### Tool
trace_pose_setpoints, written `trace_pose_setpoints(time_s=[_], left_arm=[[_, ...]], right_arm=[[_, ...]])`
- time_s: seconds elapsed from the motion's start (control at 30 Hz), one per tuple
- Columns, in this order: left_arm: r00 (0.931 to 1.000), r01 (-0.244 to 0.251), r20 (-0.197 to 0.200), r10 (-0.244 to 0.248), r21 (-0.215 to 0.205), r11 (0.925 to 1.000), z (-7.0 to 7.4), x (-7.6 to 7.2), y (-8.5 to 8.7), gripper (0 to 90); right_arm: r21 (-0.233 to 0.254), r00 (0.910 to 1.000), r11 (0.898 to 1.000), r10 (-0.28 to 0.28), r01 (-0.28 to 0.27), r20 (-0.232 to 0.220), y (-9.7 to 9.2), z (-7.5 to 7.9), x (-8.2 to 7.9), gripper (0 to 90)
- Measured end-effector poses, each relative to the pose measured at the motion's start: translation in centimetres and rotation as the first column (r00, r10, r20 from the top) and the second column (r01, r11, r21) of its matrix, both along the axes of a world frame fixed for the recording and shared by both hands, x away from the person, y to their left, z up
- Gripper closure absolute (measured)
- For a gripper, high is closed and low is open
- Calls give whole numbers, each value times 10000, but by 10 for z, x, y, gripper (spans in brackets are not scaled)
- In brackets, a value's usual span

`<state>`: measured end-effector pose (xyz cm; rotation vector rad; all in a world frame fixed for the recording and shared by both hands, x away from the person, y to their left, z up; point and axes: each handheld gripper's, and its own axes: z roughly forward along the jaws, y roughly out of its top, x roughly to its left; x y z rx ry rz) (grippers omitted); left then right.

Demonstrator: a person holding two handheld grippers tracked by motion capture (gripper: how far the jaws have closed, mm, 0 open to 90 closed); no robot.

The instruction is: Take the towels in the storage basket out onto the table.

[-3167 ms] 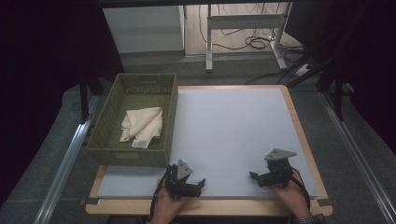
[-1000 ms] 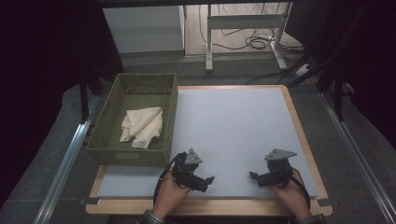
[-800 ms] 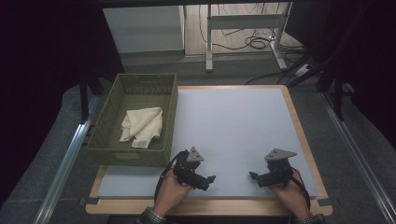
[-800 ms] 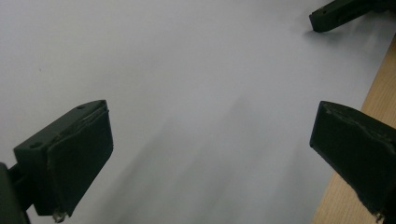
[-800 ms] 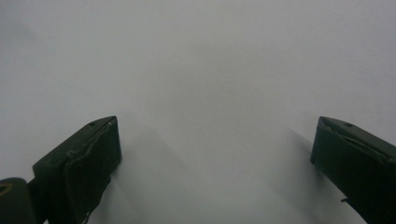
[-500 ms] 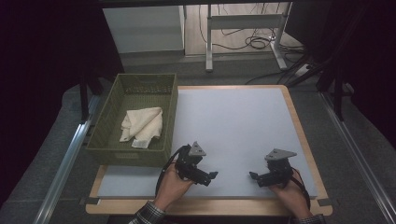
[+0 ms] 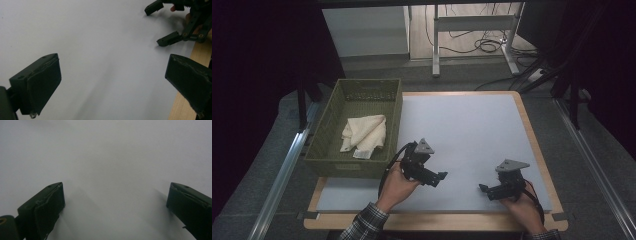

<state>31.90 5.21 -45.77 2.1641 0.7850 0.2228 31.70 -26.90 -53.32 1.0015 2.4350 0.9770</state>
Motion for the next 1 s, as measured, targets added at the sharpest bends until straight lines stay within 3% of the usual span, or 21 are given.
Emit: trace_pose_setpoints(time_s=[0.53, 0.73, 1.0], left_arm=[[10000, -28, 57, 27, 171, 9999, 28, 23, 8, 11], [9995, -263, 152, 261, 121, 9996, 38, 33, 17, 13], [9970, -672, 410, 651, 528, 9963, 45, 48, 29, 14]], right_arm=[[-9, 10000, 10000, 23, -23, 30, 0, 0, 0, 17], [-8, 10000, 10000, 20, -20, 24, 0, 0, 0, 17], [-4, 10000, 10000, 20, -20, 20, 0, 0, 0, 18]])
